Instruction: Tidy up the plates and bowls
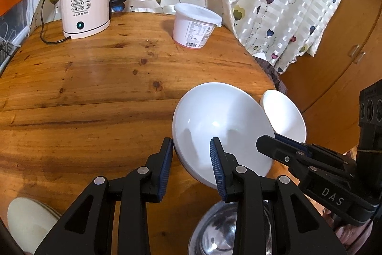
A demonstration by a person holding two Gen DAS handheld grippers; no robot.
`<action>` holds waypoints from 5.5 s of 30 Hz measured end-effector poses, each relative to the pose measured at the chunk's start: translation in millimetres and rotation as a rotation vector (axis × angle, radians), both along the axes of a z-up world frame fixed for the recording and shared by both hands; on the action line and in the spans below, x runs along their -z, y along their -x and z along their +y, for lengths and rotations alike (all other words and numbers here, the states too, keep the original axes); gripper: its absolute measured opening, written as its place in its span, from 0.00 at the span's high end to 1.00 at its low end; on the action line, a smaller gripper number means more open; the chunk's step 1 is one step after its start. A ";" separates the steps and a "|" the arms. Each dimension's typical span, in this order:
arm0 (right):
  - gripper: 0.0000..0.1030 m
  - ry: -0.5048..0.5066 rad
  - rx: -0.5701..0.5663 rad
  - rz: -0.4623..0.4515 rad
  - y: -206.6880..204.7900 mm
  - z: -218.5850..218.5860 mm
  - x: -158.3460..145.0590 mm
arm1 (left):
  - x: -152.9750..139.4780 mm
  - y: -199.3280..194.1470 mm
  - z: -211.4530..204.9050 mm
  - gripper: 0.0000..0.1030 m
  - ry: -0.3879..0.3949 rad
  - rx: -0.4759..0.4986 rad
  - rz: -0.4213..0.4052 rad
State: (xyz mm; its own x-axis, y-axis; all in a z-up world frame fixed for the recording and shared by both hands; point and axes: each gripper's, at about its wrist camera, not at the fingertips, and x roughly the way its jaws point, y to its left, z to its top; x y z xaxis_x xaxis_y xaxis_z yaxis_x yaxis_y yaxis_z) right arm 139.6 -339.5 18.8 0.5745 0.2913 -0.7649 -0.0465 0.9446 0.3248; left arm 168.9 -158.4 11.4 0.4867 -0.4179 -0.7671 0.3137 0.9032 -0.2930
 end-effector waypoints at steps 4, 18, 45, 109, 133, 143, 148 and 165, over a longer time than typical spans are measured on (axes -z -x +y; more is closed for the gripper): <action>0.81 0.000 -0.002 -0.011 7.5 1.3 -5.9 | -7.3 7.8 2.3 0.67 0.003 0.000 -0.013; 0.81 0.004 -0.002 -0.049 36.6 4.4 -24.2 | -24.1 40.3 5.8 0.67 0.003 0.007 -0.042; 0.81 -0.011 -0.007 -0.008 99.5 5.2 -16.0 | -18.5 100.9 4.9 0.67 -0.016 0.035 -0.015; 0.79 0.000 -0.028 0.057 108.5 1.7 6.3 | 1.0 112.1 3.7 0.65 -0.035 0.049 0.022; 0.50 -0.006 -0.023 -0.001 103.1 -10.5 -10.7 | -10.5 98.4 1.4 0.65 -0.018 0.064 -0.017; 0.46 -0.007 -0.005 -0.004 99.2 -16.8 -14.0 | -16.4 92.9 -5.5 0.65 -0.023 0.086 -0.033; 0.46 -0.003 0.006 -0.003 98.3 -19.6 -15.2 | -16.9 89.8 -7.7 0.65 -0.021 0.092 -0.033; 0.46 0.003 0.046 0.004 95.0 -29.3 -15.7 | -20.0 80.2 -16.1 0.65 -0.015 0.105 -0.030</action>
